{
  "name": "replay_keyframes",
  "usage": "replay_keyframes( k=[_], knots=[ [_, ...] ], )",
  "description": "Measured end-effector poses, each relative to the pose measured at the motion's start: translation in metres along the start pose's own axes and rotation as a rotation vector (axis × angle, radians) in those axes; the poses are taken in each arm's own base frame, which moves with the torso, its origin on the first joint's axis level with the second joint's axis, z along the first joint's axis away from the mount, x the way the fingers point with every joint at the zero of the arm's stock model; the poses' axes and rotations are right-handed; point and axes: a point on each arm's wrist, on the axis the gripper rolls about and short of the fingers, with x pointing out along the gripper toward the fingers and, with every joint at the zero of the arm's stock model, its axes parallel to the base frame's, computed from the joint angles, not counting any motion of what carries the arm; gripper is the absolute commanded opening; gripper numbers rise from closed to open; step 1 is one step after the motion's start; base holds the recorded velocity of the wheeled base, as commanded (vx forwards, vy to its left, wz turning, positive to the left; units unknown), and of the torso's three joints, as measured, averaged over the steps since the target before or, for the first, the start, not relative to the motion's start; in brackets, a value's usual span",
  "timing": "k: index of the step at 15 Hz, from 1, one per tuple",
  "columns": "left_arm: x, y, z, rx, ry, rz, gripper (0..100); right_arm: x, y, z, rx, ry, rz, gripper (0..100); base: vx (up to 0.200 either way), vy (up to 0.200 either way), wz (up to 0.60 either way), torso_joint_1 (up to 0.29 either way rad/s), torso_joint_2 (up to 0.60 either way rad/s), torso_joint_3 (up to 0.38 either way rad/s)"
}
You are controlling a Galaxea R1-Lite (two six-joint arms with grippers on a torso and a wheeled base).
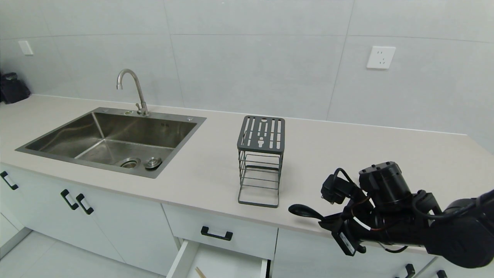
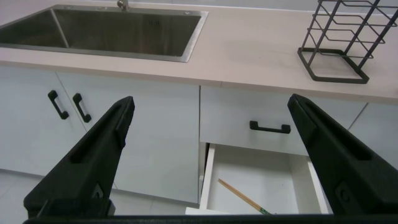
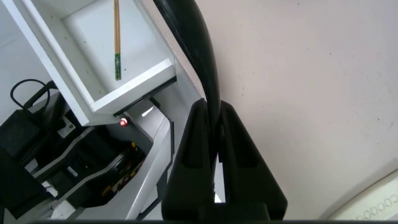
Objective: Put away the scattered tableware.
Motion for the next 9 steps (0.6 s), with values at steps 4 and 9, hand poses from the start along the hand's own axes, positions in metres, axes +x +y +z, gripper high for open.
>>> replay_keyframes(
  k=[4, 9],
  knots=[
    [0.0, 0.0, 0.0, 0.0, 0.0, 0.0, 100, 0.001, 0.008, 0.008, -0.031, -0.035, 0.015, 0, 0.0, 0.0, 0.0, 0.0, 0.0, 0.0],
    [0.0, 0.0, 0.0, 0.0, 0.0, 0.0, 100, 0.002, 0.028, 0.025, -0.097, -0.088, 0.061, 0, 0.0, 0.0, 0.0, 0.0, 0.0, 0.0]
  ],
)
